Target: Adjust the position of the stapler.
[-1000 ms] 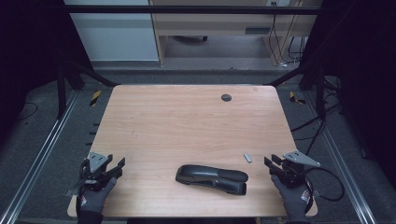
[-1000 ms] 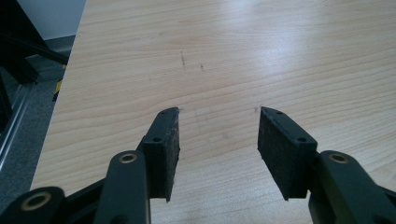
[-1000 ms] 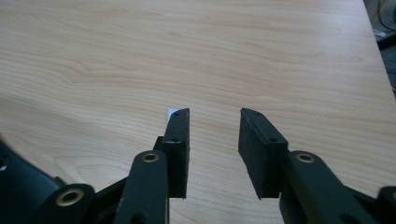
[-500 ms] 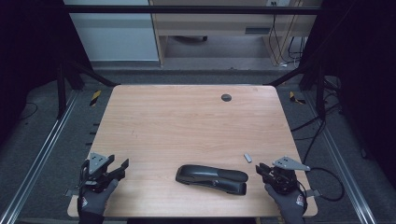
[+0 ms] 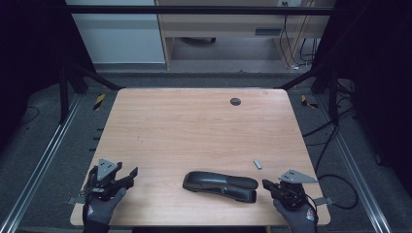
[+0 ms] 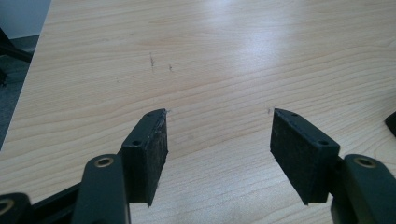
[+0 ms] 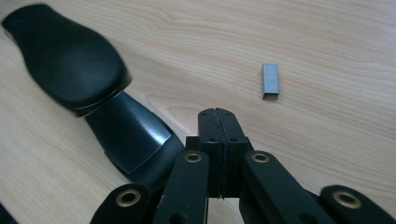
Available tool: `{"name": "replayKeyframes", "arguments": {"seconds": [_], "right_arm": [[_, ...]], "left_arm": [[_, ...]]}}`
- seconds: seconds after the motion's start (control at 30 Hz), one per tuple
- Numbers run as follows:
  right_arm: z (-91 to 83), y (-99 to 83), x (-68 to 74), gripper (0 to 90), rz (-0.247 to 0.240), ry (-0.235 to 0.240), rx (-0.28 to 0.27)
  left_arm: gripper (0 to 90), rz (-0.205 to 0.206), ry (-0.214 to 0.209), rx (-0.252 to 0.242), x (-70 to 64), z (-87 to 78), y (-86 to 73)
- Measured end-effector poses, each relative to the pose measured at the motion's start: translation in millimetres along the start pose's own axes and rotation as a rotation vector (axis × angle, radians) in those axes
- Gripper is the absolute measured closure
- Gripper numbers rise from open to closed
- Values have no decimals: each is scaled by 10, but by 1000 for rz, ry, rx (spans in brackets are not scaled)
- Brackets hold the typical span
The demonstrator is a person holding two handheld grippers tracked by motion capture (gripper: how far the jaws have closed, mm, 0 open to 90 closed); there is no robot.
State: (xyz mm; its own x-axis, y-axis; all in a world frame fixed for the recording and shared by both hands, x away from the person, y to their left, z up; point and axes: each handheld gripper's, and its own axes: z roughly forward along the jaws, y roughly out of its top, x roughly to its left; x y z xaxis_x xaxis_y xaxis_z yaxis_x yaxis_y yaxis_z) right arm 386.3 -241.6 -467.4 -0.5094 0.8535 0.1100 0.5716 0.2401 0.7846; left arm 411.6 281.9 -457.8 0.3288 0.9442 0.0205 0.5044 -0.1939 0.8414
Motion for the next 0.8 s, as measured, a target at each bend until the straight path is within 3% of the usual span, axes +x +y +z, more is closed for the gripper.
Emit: {"name": "replayKeyframes", "arguments": {"seconds": [0.43, 0.8], "right_arm": [[67, -66, 178, 900, -24, 106, 63], [147, -110, 272, 900, -73, 143, 116]], "left_arm": [[410, 23, 2, 13, -61, 6, 9], [486, 31, -3, 24, -116, 6, 16]]}}
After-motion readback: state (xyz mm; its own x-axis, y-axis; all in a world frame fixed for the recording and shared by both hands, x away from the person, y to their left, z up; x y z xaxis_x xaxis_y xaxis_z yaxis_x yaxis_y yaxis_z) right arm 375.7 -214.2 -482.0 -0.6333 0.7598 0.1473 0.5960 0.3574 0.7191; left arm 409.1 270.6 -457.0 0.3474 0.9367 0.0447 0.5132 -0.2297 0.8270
